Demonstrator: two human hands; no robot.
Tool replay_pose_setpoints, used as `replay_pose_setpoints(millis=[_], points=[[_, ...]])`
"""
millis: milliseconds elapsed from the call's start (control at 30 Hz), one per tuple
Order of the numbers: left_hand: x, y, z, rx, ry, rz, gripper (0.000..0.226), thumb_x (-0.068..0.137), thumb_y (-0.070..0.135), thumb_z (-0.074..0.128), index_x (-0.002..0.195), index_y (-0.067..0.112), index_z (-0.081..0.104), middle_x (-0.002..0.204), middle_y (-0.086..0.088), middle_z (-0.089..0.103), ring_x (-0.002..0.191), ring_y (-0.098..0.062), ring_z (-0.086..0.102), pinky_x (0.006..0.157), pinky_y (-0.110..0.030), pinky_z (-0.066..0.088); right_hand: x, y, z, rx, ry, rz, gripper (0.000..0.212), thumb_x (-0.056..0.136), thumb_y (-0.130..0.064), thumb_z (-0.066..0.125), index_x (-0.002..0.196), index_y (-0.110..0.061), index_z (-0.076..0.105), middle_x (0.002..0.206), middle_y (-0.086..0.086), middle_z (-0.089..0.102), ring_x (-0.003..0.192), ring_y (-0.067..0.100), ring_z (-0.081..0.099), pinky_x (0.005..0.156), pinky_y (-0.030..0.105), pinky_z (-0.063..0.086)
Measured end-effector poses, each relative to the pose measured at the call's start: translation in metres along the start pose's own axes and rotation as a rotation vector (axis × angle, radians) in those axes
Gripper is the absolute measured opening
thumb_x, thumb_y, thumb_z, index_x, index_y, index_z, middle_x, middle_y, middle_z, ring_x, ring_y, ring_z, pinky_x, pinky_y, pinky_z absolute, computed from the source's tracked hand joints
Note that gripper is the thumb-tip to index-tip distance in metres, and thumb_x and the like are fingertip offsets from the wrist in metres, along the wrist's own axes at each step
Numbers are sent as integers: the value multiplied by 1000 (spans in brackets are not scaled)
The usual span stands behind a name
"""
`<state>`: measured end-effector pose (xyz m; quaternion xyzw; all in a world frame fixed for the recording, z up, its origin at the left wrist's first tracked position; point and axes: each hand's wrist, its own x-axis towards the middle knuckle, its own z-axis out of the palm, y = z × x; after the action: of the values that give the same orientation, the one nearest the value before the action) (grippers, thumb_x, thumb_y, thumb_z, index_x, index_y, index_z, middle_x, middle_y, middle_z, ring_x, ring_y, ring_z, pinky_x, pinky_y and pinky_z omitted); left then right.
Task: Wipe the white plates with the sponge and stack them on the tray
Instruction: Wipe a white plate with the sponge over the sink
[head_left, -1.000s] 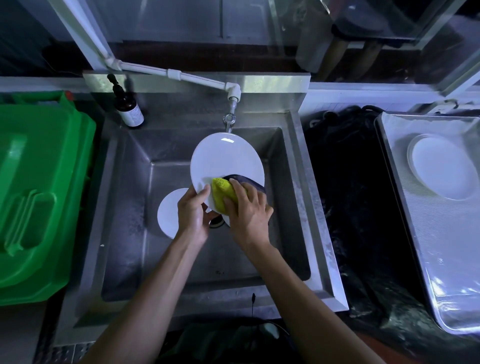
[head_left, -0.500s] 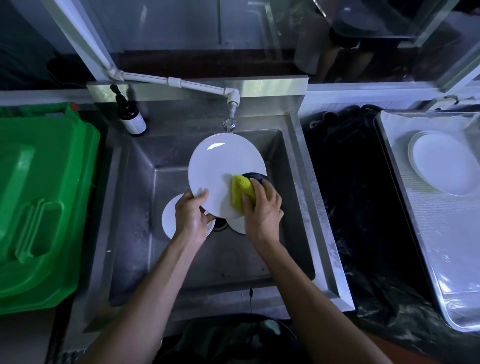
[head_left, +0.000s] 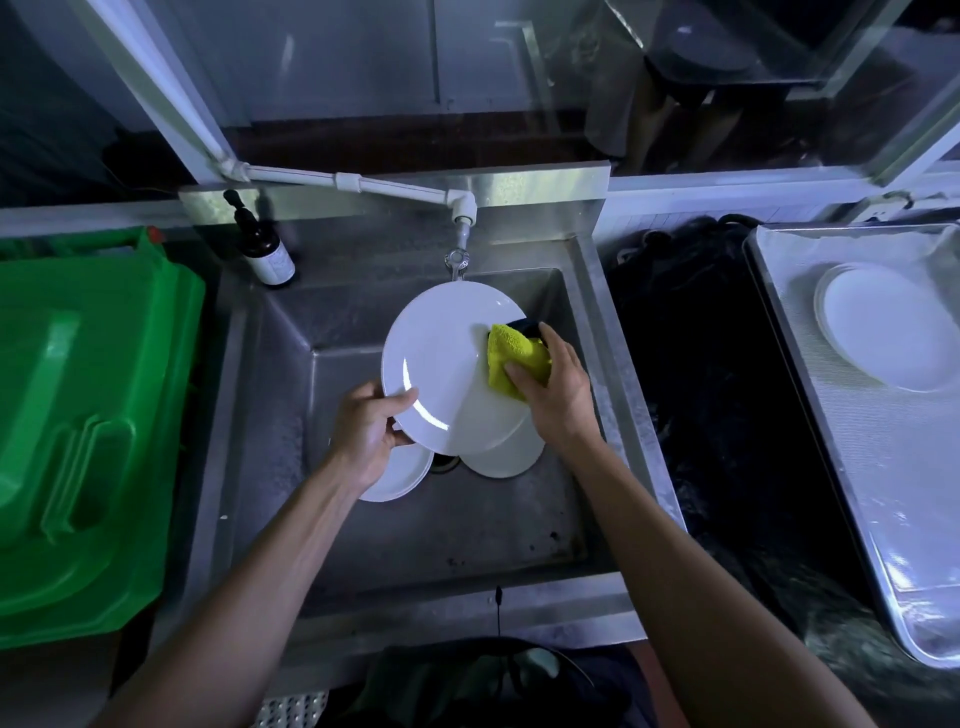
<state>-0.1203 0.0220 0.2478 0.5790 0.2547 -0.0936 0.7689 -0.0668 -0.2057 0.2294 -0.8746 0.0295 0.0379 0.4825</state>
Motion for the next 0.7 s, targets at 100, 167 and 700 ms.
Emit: replay_pose_setpoints(millis=[100, 167, 700], points=[[3, 8, -7, 100, -37, 0, 34, 72, 12, 72, 105, 5, 71, 101, -13, 75, 88, -33, 69, 79, -58, 57, 8, 2, -6, 14, -36, -50, 73, 87, -34, 76, 149, -17, 41, 142, 0, 49, 127, 10, 44, 96, 9, 27], [5, 12, -11, 157, -53, 2, 29, 69, 12, 73, 98, 9, 73, 100, -12, 76, 87, -31, 71, 75, -53, 58, 12, 2, -10, 40, -72, -81, 72, 83, -31, 79, 146, -20, 45, 134, -5, 51, 118, 4, 46, 94, 12, 32], [18, 39, -6, 589, -171, 124, 36, 86, -15, 60, 117, 1, 69, 99, -11, 74, 86, -24, 66, 74, -37, 53, 24, -28, -25, -95, -153, -202, 58, 72, -25, 80, 122, -39, 54, 102, -30, 52, 109, 12, 52, 99, 52, 45]])
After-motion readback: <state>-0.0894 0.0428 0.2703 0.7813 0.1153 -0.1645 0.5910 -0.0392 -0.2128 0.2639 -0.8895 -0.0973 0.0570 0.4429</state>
